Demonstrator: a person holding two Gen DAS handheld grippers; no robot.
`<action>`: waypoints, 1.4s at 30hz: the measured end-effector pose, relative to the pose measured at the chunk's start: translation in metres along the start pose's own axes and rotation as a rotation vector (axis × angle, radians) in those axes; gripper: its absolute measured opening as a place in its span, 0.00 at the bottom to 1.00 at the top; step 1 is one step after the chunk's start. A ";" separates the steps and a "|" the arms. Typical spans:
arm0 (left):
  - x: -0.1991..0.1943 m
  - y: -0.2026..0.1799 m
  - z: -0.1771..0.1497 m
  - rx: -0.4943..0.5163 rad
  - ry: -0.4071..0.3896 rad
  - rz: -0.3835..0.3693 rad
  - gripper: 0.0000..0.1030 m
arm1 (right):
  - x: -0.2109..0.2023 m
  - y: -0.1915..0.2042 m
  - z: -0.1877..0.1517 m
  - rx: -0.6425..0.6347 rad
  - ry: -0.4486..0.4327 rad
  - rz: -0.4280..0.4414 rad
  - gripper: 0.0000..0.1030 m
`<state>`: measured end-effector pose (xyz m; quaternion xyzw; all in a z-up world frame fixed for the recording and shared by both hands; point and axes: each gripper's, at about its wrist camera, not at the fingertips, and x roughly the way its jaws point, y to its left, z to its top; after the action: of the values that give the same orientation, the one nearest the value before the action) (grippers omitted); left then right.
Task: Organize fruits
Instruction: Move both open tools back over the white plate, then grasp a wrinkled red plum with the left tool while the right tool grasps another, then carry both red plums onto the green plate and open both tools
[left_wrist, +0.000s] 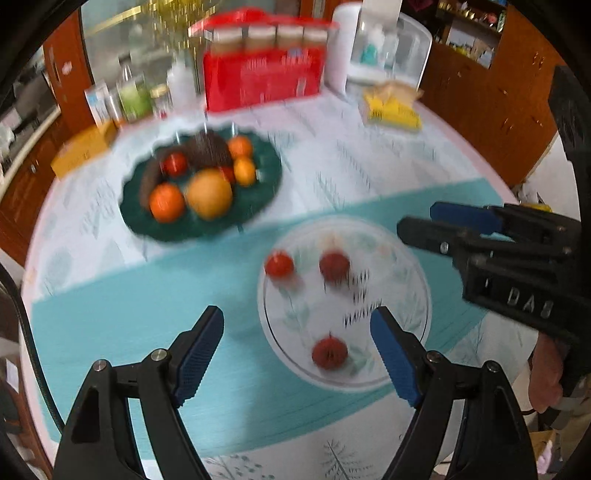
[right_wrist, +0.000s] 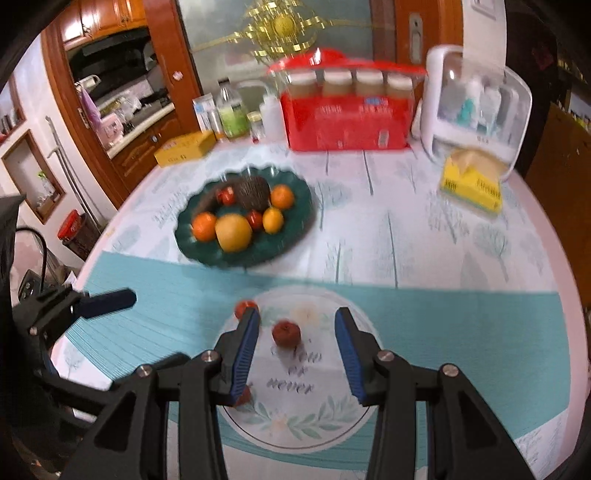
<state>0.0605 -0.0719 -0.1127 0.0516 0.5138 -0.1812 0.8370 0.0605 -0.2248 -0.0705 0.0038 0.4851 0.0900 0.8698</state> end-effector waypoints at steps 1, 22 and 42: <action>0.007 0.000 -0.005 -0.004 0.012 -0.003 0.78 | 0.009 -0.003 -0.006 0.015 0.021 0.003 0.42; 0.077 -0.018 -0.038 -0.038 0.106 -0.010 0.62 | 0.091 -0.011 -0.025 0.067 0.172 0.080 0.42; 0.074 0.008 -0.032 -0.126 0.084 0.010 0.29 | 0.126 0.011 -0.007 -0.024 0.194 0.096 0.39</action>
<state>0.0659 -0.0743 -0.1935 0.0089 0.5584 -0.1418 0.8173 0.1179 -0.1942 -0.1791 0.0079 0.5650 0.1375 0.8135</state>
